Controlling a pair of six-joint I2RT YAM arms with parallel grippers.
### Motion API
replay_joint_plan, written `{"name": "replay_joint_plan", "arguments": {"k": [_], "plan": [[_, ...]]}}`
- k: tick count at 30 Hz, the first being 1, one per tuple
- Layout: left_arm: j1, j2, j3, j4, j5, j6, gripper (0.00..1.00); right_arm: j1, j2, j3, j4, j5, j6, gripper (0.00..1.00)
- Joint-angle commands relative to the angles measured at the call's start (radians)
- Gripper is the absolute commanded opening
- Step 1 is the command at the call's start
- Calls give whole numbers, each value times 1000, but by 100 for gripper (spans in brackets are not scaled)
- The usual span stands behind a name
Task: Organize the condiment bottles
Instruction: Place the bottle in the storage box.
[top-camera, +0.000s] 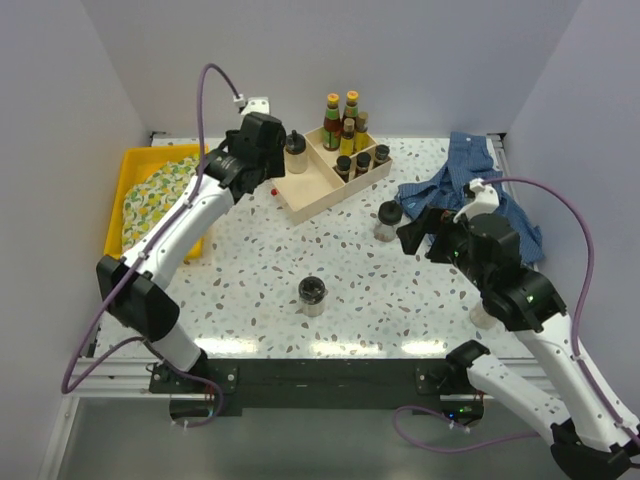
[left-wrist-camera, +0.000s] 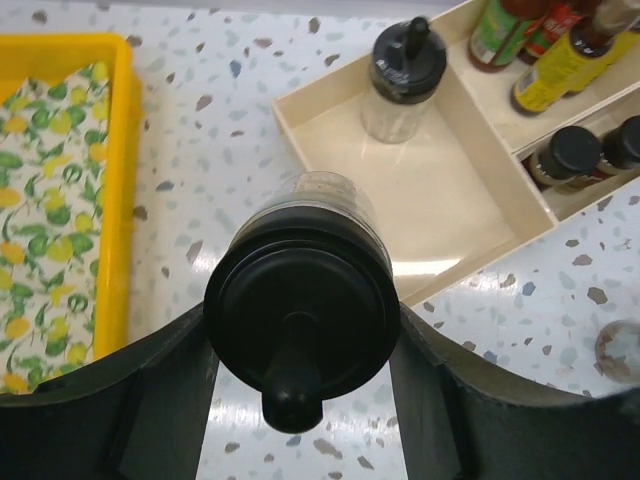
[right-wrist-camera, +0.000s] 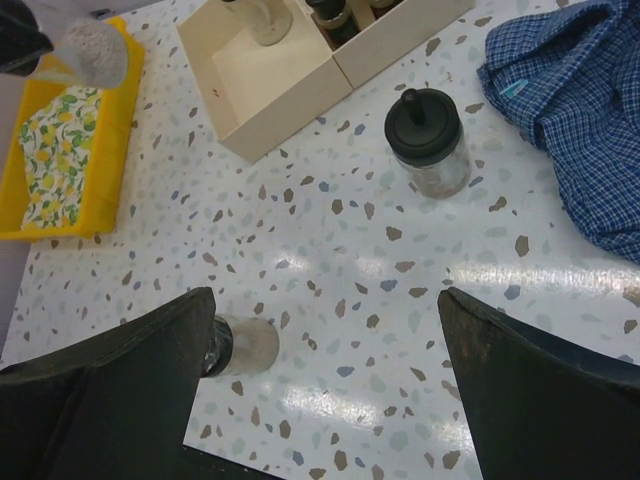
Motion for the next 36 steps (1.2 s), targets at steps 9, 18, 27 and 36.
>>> {"name": "replay_joint_plan", "arguments": {"k": [9,18,27,36], "plan": [[53,360,415,123,212,182,0,-1,-61,-27,135,-107,-34,99],[130,420,358,191,261,191,0,1,-48,-25,138,-69,-34,99],[179,500,358,251,331,229,0,-1,-22,-43,188,-20,-31,98],[181,593,383,291,301,292,0,-1,19,-22,179,-28,-77,99]]}}
